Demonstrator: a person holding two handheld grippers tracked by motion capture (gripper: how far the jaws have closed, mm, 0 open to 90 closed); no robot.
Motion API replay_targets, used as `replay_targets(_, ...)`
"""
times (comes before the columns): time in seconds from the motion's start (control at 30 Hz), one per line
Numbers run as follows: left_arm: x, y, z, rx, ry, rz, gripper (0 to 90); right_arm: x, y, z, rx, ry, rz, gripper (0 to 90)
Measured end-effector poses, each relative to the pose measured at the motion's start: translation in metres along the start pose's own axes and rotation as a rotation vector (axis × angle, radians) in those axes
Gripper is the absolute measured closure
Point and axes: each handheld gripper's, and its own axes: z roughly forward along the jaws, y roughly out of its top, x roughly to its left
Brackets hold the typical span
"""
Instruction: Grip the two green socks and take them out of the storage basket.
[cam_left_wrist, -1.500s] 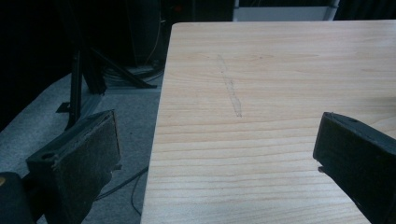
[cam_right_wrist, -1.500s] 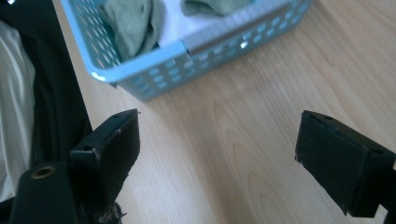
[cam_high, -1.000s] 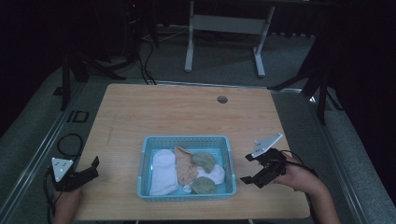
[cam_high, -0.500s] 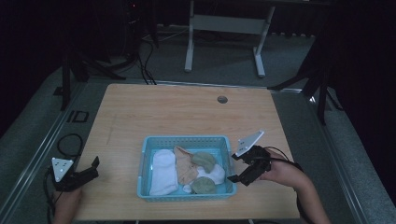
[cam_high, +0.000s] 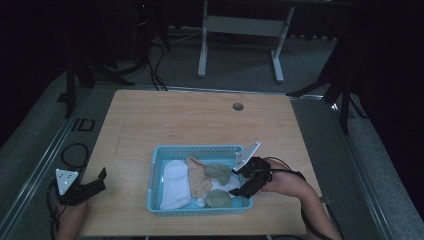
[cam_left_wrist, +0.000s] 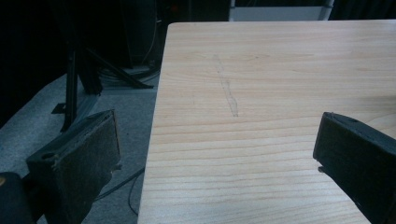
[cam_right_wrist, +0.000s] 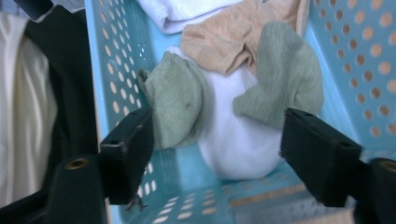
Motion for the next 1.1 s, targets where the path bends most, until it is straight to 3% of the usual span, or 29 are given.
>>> replay_targets(0.2, 0.000, 0.000, 0.000, 0.002, -0.002, 0.001, 0.3, 0.002, 0.008, 0.010, -0.018, 0.012, -0.015, 35.5)
replay_targets(0.5, -0.001, 0.000, 0.000, -0.001, 0.005, 0.011, 0.3, 0.006, 0.019, 0.039, 0.052, 0.058, -0.049, 38.7)
replay_targets(0.87, -0.001, 0.000, 0.000, -0.002, 0.006, 0.012, 0.3, 0.006, 0.021, 0.057, 0.116, 0.107, -0.043, 48.0)
replay_targets(1.1, -0.001, 0.000, 0.000, -0.003, 0.006, 0.010, 0.3, 0.006, 0.023, 0.066, 0.153, 0.100, -0.069, 50.2)
